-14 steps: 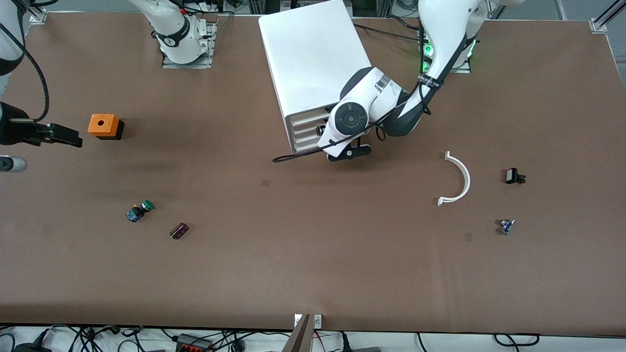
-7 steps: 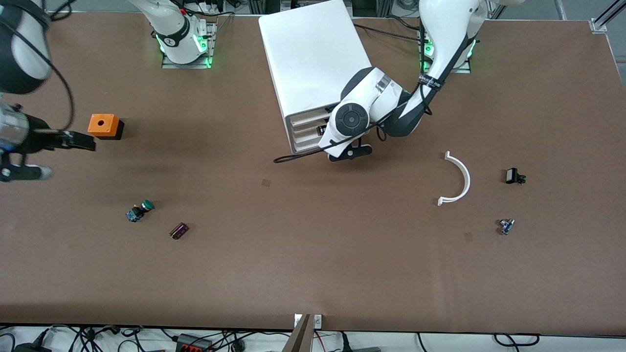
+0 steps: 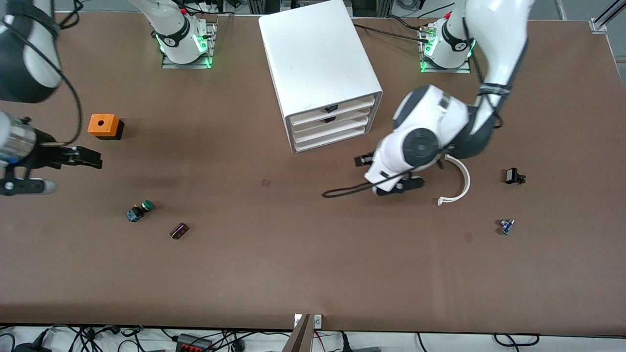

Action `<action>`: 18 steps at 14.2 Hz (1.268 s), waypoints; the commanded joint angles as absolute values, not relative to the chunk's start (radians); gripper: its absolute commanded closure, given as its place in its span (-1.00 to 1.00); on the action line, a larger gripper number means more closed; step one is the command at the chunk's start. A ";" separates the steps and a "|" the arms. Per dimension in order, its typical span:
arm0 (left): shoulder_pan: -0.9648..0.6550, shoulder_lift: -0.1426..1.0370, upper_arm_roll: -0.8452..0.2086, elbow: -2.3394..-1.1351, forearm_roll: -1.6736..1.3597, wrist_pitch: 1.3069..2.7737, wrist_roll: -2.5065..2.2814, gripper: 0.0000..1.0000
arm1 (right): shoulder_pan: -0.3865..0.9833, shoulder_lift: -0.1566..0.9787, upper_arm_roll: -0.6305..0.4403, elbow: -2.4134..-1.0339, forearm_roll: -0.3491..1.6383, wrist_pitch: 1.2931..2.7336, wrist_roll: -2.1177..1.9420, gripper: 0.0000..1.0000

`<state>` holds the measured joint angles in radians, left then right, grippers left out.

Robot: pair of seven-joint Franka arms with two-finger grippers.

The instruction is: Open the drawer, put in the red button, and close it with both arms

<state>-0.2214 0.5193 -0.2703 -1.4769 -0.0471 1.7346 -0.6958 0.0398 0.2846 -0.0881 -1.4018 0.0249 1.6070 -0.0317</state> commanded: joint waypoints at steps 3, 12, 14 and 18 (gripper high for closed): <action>-0.112 0.382 -0.276 -1.476 0.099 1.672 -0.433 -1.00 | -0.054 0.204 -0.092 -1.405 0.089 1.552 -0.086 -1.00; 0.040 0.157 -0.241 -1.491 0.091 1.491 0.041 -1.00 | 0.037 0.112 -0.077 -1.524 -0.032 1.577 0.003 -1.00; -0.006 0.098 -0.133 -1.540 0.068 1.503 0.199 -1.00 | 0.032 0.075 -0.078 -1.586 -0.040 1.610 -0.017 -1.00; -0.045 0.002 -0.021 -1.718 0.002 1.774 0.221 -1.00 | 0.035 0.005 -0.078 -1.687 -0.028 1.669 -0.018 -1.00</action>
<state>-0.0230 0.0858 -0.0552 -1.5787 0.0244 1.6135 0.2024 0.0355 0.0815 -0.0797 -1.5929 -0.0261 1.6257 -0.0219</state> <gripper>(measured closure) 0.000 0.000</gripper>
